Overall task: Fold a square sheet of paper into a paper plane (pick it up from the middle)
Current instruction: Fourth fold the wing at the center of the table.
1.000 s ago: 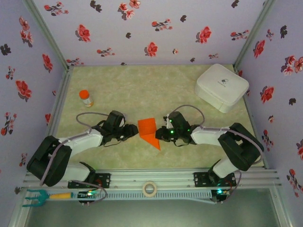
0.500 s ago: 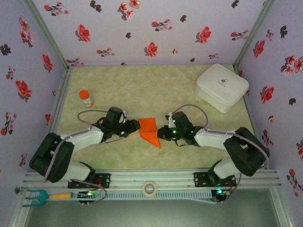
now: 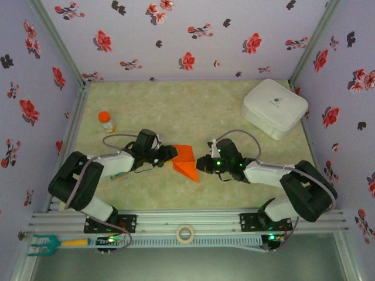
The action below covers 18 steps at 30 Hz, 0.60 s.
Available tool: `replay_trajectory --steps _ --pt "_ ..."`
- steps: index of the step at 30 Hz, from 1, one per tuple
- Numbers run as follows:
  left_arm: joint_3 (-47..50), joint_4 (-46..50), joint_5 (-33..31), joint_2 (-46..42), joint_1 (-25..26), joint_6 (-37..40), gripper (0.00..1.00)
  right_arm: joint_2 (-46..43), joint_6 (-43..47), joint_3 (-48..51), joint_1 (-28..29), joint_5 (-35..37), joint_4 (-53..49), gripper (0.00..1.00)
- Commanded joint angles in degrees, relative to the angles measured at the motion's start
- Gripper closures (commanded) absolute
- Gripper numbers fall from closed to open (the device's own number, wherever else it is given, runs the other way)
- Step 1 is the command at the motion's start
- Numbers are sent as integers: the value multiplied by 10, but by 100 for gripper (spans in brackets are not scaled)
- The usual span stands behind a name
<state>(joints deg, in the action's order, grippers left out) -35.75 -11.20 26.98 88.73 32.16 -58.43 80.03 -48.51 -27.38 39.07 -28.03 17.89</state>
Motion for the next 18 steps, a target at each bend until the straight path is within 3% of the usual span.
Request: replay_trajectory --steps 1,5,10,14,18 --pt "-17 -37 26 25 -4 -11 55 -9 -4 9 -5 -7 13 94" --pt "-18 -73 41 47 -4 -22 66 -9 -1 8 -6 -5 8 93" --pt "-10 -89 22 38 -3 -32 95 -11 12 -3 -6 6 -33 85" --pt "5 -70 -33 3 3 -41 99 -40 37 -26 -4 65 -130 65" --pt "4 -59 -52 -5 10 -55 100 -102 80 -40 17 196 -242 56"
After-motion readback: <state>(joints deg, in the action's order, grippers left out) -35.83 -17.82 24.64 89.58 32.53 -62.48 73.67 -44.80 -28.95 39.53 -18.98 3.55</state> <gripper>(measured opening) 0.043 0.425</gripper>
